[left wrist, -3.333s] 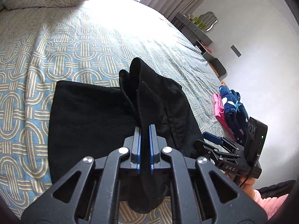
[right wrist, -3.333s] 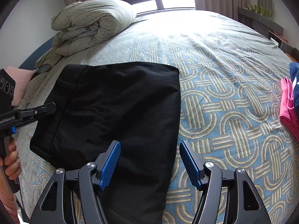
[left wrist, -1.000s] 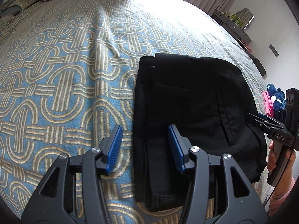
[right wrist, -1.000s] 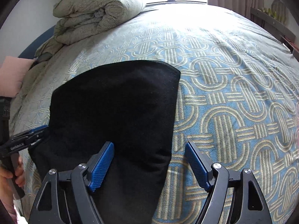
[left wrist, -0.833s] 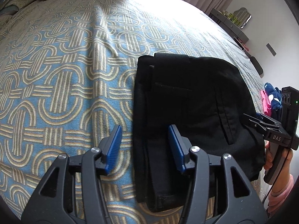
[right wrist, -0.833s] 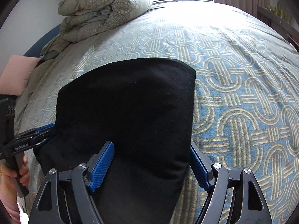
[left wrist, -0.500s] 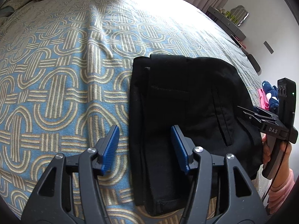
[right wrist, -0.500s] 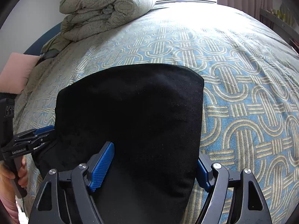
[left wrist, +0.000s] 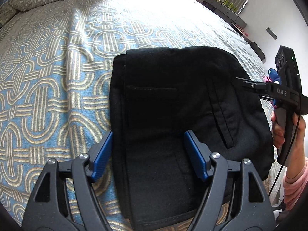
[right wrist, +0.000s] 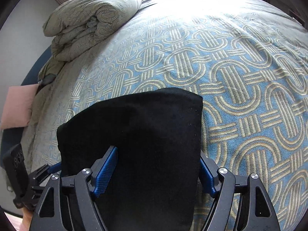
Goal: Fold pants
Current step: 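Slide the open left gripper around the folded trouser bundle, then close the left gripper on the folded trousers and lift them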
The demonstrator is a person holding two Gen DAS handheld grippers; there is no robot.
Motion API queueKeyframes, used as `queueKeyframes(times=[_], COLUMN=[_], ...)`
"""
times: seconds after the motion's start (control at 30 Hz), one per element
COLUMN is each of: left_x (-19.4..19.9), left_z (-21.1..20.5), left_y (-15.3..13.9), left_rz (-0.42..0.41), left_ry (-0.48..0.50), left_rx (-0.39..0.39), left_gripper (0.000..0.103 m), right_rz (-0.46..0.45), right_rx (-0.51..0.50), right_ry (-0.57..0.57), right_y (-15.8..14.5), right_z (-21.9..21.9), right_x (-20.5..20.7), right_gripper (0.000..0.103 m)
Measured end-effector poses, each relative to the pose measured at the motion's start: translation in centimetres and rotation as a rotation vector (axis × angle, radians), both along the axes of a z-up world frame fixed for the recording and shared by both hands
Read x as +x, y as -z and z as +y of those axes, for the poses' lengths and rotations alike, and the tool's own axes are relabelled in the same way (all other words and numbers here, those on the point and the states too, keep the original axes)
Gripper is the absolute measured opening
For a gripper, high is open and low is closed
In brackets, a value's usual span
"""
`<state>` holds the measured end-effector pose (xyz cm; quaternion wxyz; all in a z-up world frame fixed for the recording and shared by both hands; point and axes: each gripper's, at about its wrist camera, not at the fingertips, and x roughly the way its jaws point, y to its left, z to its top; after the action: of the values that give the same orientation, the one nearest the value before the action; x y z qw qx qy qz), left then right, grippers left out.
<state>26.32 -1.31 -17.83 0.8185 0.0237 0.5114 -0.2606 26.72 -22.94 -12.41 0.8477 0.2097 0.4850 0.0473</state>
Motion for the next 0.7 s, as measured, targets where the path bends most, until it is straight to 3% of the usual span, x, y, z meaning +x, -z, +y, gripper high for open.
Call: queueKeyframes(times=[0.2,0.5,0.7], left_x=[0.3,0.0,0.1], left_z=[0.7,0.1,-2.1], left_y=[0.3,0.7,1.0], left_rz=[0.005,-0.032,-0.043], left_ry=[0.007,0.012,0.018], left_rx=[-0.028,-0.052,-0.019], left_gripper=[0.075,0.086,0.098], right_rz=[0.012,-0.019,-0.048], right_rx=[0.027,0.063,-0.019], right_ry=[-0.062,-0.088,-0.101], right_y=[-0.1,0.8,0.4], right_z=[-0.7,-1.5,-0.2], right_x=[-3.0,-4.7,-4.8], right_gripper=[0.078,0.08,0.076])
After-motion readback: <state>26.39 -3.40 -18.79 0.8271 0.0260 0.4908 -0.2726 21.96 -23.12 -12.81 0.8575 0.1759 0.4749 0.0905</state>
